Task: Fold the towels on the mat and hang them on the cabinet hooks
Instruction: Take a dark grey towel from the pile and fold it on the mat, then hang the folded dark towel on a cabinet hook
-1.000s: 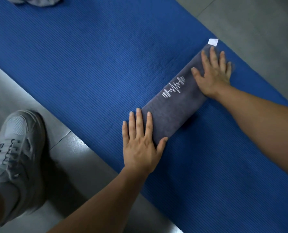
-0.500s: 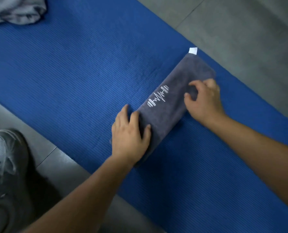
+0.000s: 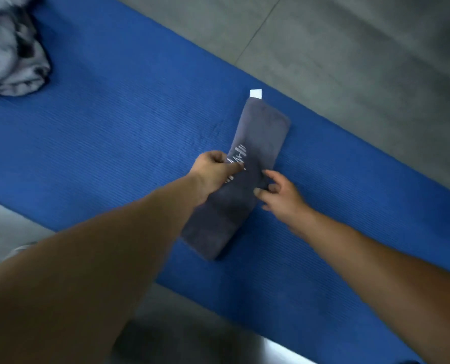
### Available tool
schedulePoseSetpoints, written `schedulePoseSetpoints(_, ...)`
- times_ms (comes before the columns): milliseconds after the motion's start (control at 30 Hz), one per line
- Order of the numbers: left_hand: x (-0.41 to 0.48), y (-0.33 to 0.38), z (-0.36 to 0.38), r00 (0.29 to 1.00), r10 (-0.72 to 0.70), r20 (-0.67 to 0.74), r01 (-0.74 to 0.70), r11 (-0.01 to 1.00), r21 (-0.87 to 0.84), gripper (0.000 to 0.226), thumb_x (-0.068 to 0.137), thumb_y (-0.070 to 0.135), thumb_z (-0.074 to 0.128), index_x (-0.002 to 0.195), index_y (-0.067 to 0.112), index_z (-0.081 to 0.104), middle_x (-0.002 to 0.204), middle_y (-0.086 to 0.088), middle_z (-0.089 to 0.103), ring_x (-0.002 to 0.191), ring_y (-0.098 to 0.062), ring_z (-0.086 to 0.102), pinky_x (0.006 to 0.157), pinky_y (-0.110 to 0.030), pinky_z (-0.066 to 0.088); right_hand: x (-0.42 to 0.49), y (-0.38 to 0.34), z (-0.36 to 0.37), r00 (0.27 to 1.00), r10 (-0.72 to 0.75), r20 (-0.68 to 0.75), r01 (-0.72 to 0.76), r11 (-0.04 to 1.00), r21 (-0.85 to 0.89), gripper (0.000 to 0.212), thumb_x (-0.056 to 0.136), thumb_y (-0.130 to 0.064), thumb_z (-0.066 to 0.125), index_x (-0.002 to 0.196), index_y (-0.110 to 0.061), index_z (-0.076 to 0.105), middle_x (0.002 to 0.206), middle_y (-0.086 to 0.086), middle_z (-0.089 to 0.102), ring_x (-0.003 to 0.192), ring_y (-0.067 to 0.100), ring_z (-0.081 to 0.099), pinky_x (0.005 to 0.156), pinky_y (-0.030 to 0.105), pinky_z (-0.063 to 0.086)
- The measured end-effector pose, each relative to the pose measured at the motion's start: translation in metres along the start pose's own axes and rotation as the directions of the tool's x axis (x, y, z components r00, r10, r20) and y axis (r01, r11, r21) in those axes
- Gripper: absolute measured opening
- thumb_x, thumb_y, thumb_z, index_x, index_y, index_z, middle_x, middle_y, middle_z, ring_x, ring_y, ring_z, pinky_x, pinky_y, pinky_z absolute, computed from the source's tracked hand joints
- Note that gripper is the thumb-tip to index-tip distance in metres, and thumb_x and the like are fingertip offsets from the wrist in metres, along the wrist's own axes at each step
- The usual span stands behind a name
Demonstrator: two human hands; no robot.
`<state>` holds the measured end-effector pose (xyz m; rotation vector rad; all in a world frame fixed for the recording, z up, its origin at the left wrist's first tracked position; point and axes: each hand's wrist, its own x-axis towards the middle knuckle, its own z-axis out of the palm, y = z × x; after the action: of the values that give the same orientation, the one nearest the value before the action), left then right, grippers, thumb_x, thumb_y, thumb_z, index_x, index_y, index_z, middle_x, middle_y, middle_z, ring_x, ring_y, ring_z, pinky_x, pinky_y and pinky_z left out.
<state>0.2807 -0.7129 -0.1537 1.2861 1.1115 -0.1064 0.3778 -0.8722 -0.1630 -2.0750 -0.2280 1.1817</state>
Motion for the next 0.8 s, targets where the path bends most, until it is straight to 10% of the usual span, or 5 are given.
schedulePoseSetpoints(167, -0.106, 0.073, -0.042, 0.97, 0.037, 0.24, 0.042, 0.948, -0.317, 0.026, 0.083, 0.021, 0.076, 0.102, 0.008, 0.062, 0.095, -0.018, 0.063, 0.087, -0.028, 0.061, 0.085, -0.044, 0.051, -0.096, -0.076, -0.008, 0.995, 0.017, -0.097, 0.007, 0.97, 0.245, 0.048, 0.086, -0.038, 0.068, 0.132, -0.031, 0.056, 0.122, -0.008, 0.069, 0.113, 0.009, 0.064, 0.103, 0.041, 0.051)
schedulePoseSetpoints(367, -0.257, 0.214, -0.13, 0.92, 0.076, 0.384, 0.072, 0.931, -0.357, 0.004, 0.094, 0.011, 0.061, 0.099, 0.01, 0.06, 0.084, -0.004, 0.068, 0.076, -0.014, 0.067, 0.065, -0.023, 0.053, -0.252, -0.227, -0.031, 0.997, -0.008, -0.074, 0.049, 0.825, 0.563, 0.052, 0.086, -0.033, 0.068, 0.135, -0.028, 0.056, 0.129, -0.009, 0.066, 0.118, 0.008, 0.063, 0.091, 0.025, 0.05)
schedulePoseSetpoints(533, -0.386, 0.337, -0.184, 0.913, 0.103, 0.394, 0.033, 0.946, -0.324, 0.03, 0.087, 0.018, 0.066, 0.111, 0.0, 0.061, 0.099, -0.015, 0.066, 0.095, -0.025, 0.063, 0.086, -0.037, 0.049, -0.385, -0.371, -0.061, 0.999, 0.023, -0.028, -0.003, 0.81, 0.587, 0.062, 0.076, -0.064, 0.066, 0.119, -0.02, 0.068, 0.121, 0.005, 0.071, 0.113, 0.013, 0.065, 0.092, 0.031, 0.051)
schedulePoseSetpoints(667, -0.472, 0.428, -0.217, 0.91, 0.125, 0.395, -0.019, 0.965, -0.261, 0.041, 0.085, 0.02, 0.074, 0.115, -0.003, 0.06, 0.113, -0.029, 0.066, 0.099, -0.028, 0.065, 0.096, -0.05, 0.05, -0.475, -0.466, -0.081, 0.984, 0.018, -0.179, 0.101, 0.769, 0.631, 0.03, 0.096, -0.032, 0.057, 0.122, -0.023, 0.066, 0.117, -0.001, 0.073, 0.112, 0.015, 0.068, 0.08, 0.021, 0.054)
schedulePoseSetpoints(800, -0.522, 0.498, -0.246, 0.904, 0.243, 0.352, -0.222, 0.97, -0.099, 0.047, 0.08, 0.036, 0.077, 0.105, -0.002, 0.064, 0.103, -0.03, 0.065, 0.091, -0.041, 0.066, 0.086, -0.055, 0.053, -0.553, -0.545, -0.088, 0.912, -0.031, -0.41, 0.265, 0.806, 0.529, 0.053, 0.094, -0.02, 0.065, 0.142, -0.034, 0.049, 0.101, 0.008, 0.074, 0.103, 0.009, 0.069, 0.09, 0.023, 0.053)
